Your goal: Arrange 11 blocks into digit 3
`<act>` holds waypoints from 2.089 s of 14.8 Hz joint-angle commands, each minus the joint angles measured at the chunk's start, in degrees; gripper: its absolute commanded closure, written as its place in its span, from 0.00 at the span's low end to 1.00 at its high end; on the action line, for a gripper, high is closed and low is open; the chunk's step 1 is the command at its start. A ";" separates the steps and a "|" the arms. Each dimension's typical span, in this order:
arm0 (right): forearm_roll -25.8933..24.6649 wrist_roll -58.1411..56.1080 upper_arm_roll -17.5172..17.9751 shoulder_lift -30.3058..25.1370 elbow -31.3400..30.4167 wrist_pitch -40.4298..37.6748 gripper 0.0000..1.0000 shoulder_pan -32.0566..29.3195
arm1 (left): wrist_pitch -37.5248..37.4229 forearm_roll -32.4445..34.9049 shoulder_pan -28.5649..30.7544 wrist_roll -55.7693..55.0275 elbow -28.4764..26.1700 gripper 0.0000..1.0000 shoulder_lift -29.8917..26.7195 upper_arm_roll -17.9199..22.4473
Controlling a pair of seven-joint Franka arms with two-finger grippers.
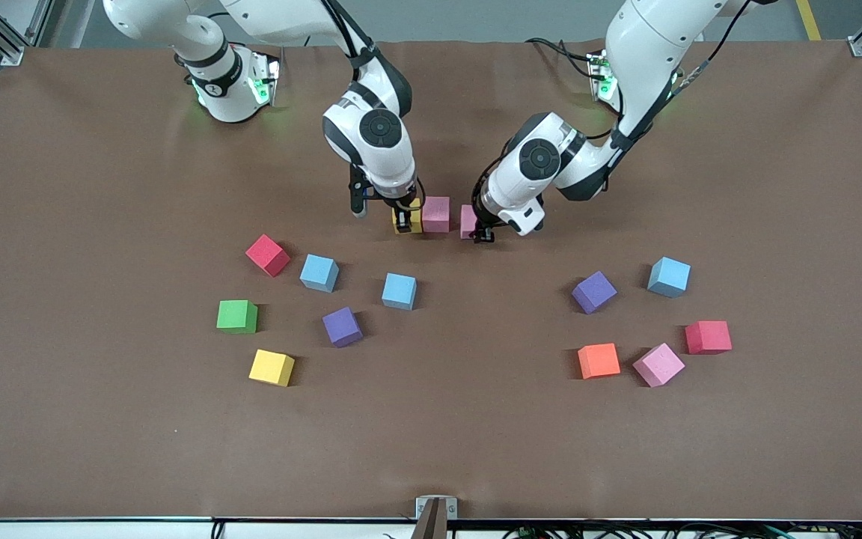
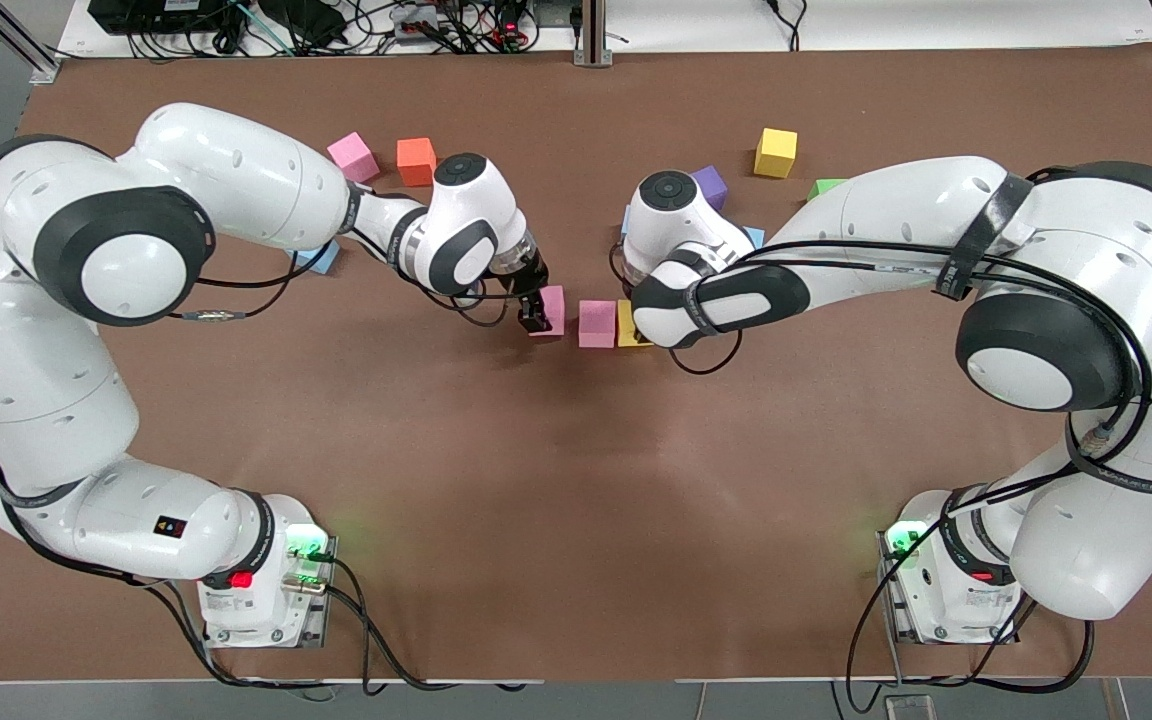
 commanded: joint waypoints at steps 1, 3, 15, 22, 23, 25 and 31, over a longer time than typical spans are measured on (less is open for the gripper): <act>1.12 0.67 -0.22 1.25 1.26 -0.01 0.98 0.47 | 1.13 0.31 -0.81 -1.45 -0.18 0.78 0.39 -0.02; 1.12 0.67 -0.22 1.25 1.26 -0.01 0.98 0.47 | 1.48 0.31 -0.82 -2.33 -0.10 0.78 0.84 0.07; 1.12 0.32 -0.22 1.25 1.17 -1.85 0.84 0.56 | 1.92 0.31 -2.39 -4.88 0.34 0.78 0.92 0.16; 1.12 0.06 -0.22 1.25 1.61 -1.68 0.83 0.64 | 2.01 0.39 -2.84 -4.79 0.96 0.78 1.80 0.25; 1.12 0.05 -0.22 1.25 1.87 -1.77 0.83 0.64 | 1.92 0.39 -2.92 -4.79 1.13 0.78 1.98 0.25; 1.12 0.05 -0.22 1.25 1.87 -1.77 0.83 0.73 | 2.01 0.48 -2.92 -4.79 1.22 0.78 2.33 0.25; 1.12 -0.03 -0.22 1.25 1.96 -1.77 0.37 0.64 | 2.01 0.48 -3.71 -4.79 2.98 0.78 3.74 0.33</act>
